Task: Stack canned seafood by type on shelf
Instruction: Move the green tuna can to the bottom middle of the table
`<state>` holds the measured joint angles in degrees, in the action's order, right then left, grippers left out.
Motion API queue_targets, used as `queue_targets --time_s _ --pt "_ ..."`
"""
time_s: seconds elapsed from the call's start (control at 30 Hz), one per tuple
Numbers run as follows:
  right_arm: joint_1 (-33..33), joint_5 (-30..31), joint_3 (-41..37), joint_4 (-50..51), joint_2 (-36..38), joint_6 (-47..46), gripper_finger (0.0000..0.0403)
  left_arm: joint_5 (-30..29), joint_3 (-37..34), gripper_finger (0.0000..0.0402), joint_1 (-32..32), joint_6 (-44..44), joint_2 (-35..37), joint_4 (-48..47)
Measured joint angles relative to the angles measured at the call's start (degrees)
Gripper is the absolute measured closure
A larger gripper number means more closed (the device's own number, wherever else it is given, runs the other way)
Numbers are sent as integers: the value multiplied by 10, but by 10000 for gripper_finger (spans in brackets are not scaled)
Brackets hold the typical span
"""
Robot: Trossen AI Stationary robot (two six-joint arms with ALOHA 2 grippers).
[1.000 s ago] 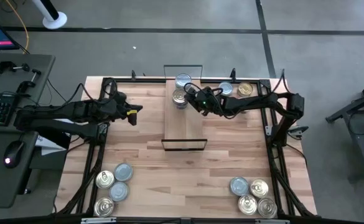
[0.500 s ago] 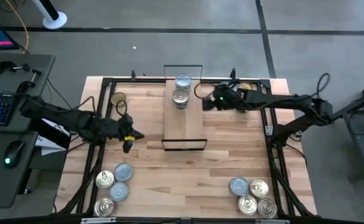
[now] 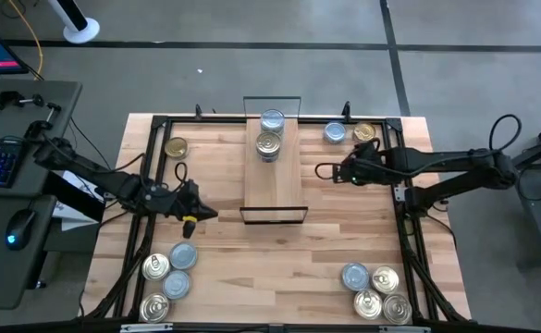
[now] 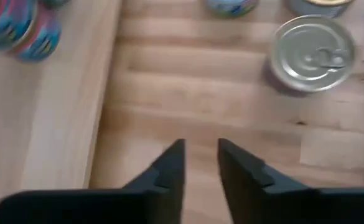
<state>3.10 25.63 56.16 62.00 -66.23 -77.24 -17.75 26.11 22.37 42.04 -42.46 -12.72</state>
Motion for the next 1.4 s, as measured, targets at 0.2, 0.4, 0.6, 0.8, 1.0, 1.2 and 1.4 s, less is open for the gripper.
queue_targets --time_s 0.2,0.4,0.6,0.8,1.0,1.2,1.4 --pt "101 5 -20 -14 0 58 392 -33 0 402 -6 25 0 28" --pt "274 -42 -49 -151 -3 253 399 -69 0 401 -6 34 0 70" --pt "422 -91 -88 -240 -40 346 402 -70 0 401 -6 66 0 131" --pt "487 -145 -128 -319 -79 376 402 -85 0 402 -5 72 -2 197" --pt "508 -162 -144 -353 -84 380 403 -103 7 402 5 69 -15 196" --pt "542 -184 -145 -359 -84 394 403 -110 9 401 6 72 -41 197" --pt "563 -208 -145 -362 -84 401 403 -110 9 402 6 74 -52 203"
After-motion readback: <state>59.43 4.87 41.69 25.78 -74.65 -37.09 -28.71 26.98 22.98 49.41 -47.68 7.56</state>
